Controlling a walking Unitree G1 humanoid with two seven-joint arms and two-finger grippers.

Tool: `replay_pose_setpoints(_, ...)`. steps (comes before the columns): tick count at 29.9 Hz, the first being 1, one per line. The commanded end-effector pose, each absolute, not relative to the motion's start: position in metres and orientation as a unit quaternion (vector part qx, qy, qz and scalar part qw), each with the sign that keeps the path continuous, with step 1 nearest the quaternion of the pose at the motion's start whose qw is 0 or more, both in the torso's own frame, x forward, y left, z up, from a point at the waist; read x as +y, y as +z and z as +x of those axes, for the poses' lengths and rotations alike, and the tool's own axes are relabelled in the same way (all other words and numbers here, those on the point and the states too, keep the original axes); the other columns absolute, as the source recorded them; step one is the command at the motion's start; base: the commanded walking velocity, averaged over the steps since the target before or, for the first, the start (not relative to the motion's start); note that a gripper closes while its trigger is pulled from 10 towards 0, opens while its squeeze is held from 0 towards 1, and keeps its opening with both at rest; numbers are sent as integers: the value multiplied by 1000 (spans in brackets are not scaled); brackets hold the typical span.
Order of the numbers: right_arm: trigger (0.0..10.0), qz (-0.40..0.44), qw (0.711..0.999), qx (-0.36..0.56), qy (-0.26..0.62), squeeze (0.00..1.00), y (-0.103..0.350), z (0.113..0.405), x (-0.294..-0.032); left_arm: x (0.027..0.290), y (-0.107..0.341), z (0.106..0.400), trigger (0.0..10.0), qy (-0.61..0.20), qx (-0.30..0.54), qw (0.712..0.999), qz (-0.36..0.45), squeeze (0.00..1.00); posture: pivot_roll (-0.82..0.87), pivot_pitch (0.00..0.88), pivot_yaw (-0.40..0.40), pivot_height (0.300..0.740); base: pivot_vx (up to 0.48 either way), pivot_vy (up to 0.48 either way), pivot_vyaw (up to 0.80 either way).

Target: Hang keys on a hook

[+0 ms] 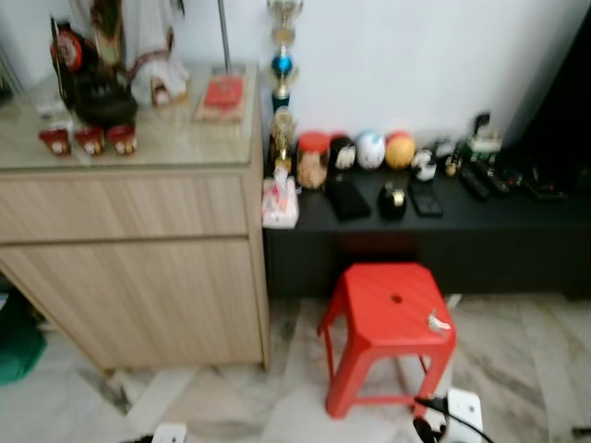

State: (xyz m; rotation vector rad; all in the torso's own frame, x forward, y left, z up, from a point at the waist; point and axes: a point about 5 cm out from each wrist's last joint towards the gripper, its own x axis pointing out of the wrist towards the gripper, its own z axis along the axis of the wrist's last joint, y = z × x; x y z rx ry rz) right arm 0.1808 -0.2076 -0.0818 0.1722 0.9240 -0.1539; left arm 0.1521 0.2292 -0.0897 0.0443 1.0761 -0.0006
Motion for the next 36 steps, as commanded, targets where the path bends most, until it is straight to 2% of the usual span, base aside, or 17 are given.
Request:
replay_pose_setpoints(1,10000,82,891,440,-73,0,-80,184,-208,230,-92,146,10000,0,525,851,21,0,-6,0,-49,740,0,-469,0)
replay_pose_setpoints(12,10000,87,891,441,-69,0,-81,183,-205,233,-92,145,10000,2,525,851,30,0,-10,0,-41,740,0,-451,0)
replay_pose_setpoints(26,10000,91,890,440,-71,0,-81,182,-205,234,-91,145,10000,13,516,856,18,0,-11,0,-39,740,0,0,0)
replay_pose_setpoints(32,10000,78,892,442,-54,0,-81,183,-205,233,-92,145,10000,16,515,857,15,0,-12,0,-43,740,267,0,0)
replay_pose_setpoints(36,10000,75,892,443,-46,0,-81,183,-205,233,-92,145,10000,17,515,857,13,0,-13,0,-44,740,345,0,731)
